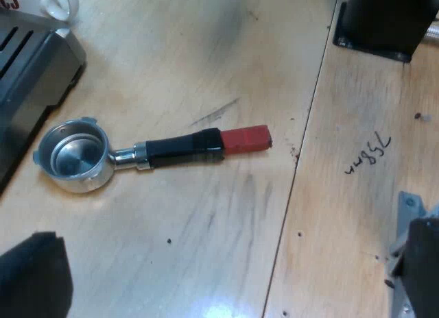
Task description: Put the handle in the coffee machine
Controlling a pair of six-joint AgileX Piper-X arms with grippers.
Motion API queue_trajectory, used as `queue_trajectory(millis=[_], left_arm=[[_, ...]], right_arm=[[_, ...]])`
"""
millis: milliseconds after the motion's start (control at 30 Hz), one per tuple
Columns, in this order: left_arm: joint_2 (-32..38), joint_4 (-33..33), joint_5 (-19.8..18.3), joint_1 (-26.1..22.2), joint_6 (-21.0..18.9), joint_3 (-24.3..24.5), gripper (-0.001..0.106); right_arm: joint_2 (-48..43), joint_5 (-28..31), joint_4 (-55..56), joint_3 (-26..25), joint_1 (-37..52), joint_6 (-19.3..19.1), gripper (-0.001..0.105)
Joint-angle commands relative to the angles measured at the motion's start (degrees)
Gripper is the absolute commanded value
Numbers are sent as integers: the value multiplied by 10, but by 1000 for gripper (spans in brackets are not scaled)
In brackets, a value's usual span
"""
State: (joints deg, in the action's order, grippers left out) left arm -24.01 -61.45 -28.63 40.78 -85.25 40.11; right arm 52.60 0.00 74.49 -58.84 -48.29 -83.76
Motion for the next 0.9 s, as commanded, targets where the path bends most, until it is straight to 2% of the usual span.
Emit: queue_trajectory(millis=[33, 100, 300, 367, 400, 433, 533, 633, 667, 700, 900], left_arm=[[0, 24, -9, 2, 2, -18, 104], [-1, 45, -29, 2, 2, -39, 104], [0, 57, -34, 2, 2, -77, 104], [0, 77, -42, 2, 2, -93, 104], [0, 83, -45, 2, 2, -97, 104], [0, 94, -47, 2, 2, -104, 104], [0, 111, -47, 2, 2, -115, 104], [0, 126, -47, 2, 2, -127, 104], [0, 129, -48, 2, 2, -131, 104], [0, 129, -51, 2, 2, -133, 104], [0, 132, -72, 2, -4, -136, 104]], right_arm=[[12, 12, -21, 16, -21, 21, 72], [21, 12, -47, 39, -41, 37, 72], [30, 12, -80, 89, -57, 66, 70], [32, 15, -88, 107, -57, 69, 63], [32, 15, -89, 108, -57, 69, 63], [32, 15, -102, 119, -57, 83, 53], [32, 15, -104, 121, -57, 84, 52], [32, 15, -118, 131, -57, 95, 44], [32, 15, -157, 163, -57, 105, 4], [32, 15, -164, 167, -57, 105, -1], [66, 15, -198, 178, -57, 112, 0]])
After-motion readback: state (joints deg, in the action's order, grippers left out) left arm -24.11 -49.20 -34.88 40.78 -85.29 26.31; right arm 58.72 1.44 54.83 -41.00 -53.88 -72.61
